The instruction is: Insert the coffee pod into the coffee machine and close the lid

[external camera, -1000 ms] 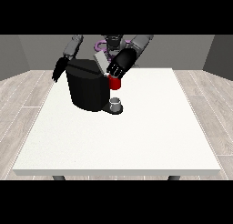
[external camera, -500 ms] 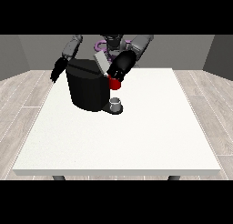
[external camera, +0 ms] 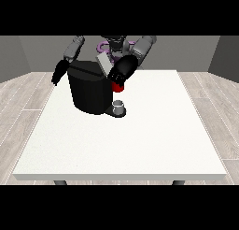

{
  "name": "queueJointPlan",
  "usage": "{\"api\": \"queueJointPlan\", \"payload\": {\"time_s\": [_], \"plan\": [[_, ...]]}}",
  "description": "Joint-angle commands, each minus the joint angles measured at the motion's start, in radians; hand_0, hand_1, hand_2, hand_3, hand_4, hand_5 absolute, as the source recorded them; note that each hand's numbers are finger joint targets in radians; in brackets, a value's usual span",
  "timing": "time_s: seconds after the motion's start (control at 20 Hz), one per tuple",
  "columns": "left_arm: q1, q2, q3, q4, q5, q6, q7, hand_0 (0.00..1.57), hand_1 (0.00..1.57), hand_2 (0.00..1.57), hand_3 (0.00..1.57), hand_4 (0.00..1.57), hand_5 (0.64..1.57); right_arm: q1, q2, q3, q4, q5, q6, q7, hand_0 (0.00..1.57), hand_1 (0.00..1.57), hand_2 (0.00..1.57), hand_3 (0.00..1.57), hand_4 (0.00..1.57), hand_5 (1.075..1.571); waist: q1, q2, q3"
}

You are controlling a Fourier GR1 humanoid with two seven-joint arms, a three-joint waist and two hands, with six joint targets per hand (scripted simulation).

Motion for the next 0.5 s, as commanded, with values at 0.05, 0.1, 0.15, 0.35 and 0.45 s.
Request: {"api": "queueJointPlan", "payload": {"time_s": [0.05,0.1,0.15,0.35,0.45], "plan": [[0.015,-0.009,0.008,0.014,-0.014,0.077,-0.03,1.24,1.24,1.2,0.97,0.0,1.571,-0.005,0.012,0.023,-0.03,0.025,-0.02,0.036,0.0,0.0,0.0,0.0,0.11,1.571,-0.02,0.019,-0.0016],[-0.028,0.001,0.014,0.002,-0.008,0.041,0.003,1.21,1.21,1.19,0.97,0.0,1.571,0.001,-0.018,0.003,0.011,0.012,0.01,-0.024,0.0,0.0,0.0,0.0,0.0,1.571,-0.019,0.024,-0.001],[0.006,0.007,0.006,0.016,-0.018,0.06,-0.041,1.22,1.22,1.2,0.98,0.0,1.571,-0.007,-0.007,0.017,-0.023,0.021,-0.001,0.032,0.0,0.0,0.0,0.0,0.07,1.571,-0.022,0.023,-0.0015],[-0.007,0.016,-0.01,-0.009,-0.035,0.058,-0.06,1.22,1.22,1.17,0.89,0.0,1.571,-0.004,-0.013,-0.001,0.013,0.016,-0.004,0.01,0.0,0.0,0.0,0.0,0.22,1.571,0.004,0.022,-0.0011],[0.0,0.059,-0.014,0.001,-0.05,0.065,-0.107,1.09,1.09,1.07,0.8,0.0,1.571,0.001,-0.017,0.012,-0.014,0.015,0.013,-0.016,0.0,0.0,0.0,0.0,0.19,1.571,-0.015,0.056,-0.0012]]}}
